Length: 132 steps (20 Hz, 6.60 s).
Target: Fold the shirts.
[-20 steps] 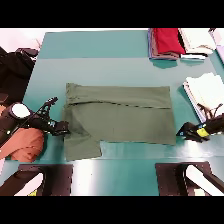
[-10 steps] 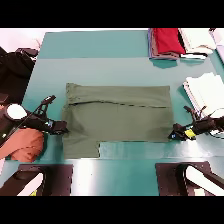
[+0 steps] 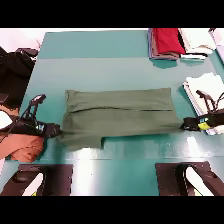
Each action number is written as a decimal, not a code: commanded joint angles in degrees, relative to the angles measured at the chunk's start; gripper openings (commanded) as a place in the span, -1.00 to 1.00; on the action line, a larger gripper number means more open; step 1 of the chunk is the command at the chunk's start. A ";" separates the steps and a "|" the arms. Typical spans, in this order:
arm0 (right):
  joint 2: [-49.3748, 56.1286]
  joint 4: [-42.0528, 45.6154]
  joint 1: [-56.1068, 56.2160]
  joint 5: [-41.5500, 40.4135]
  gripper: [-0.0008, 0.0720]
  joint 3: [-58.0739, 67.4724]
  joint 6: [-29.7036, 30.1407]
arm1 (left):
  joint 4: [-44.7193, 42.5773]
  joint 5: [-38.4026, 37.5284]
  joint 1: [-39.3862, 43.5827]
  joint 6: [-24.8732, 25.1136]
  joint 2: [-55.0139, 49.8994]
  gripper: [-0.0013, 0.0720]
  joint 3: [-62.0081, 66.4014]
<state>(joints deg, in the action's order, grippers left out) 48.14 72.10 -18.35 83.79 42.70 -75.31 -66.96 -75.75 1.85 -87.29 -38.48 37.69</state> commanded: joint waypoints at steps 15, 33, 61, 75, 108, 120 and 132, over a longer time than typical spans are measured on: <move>40.09 -6.60 6.93 -8.00 -0.93 37.62 -3.32 | 2.08 25.88 -0.07 6.78 -42.99 -0.90 30.29; 49.13 -23.52 -10.99 -5.90 0.56 28.37 8.20 | 11.17 21.33 7.52 5.22 -43.21 -0.90 35.21; 34.14 -26.14 23.08 -4.46 -0.94 60.24 0.22 | 11.45 26.12 29.35 0.28 -71.21 -0.90 55.34; 49.72 -46.12 54.45 -33.81 -0.86 60.92 10.71 | -11.04 5.88 1.95 -0.31 -46.14 -0.90 77.90; 58.42 -47.87 46.31 -40.15 -0.94 40.52 7.43 | -4.20 7.32 6.69 0.31 -40.76 -0.90 72.61; 35.21 -23.21 4.13 -23.19 -0.94 42.97 3.15 | -5.03 9.77 19.26 0.76 -40.81 -0.90 72.61; 35.69 -23.04 -19.23 -27.30 -0.94 45.16 9.64 | -4.20 10.12 19.93 -1.46 -41.42 -0.90 72.61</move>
<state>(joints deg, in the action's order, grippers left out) 83.57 48.93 -35.90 58.46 86.41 -67.44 -71.22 -65.63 21.76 -88.29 -79.66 110.32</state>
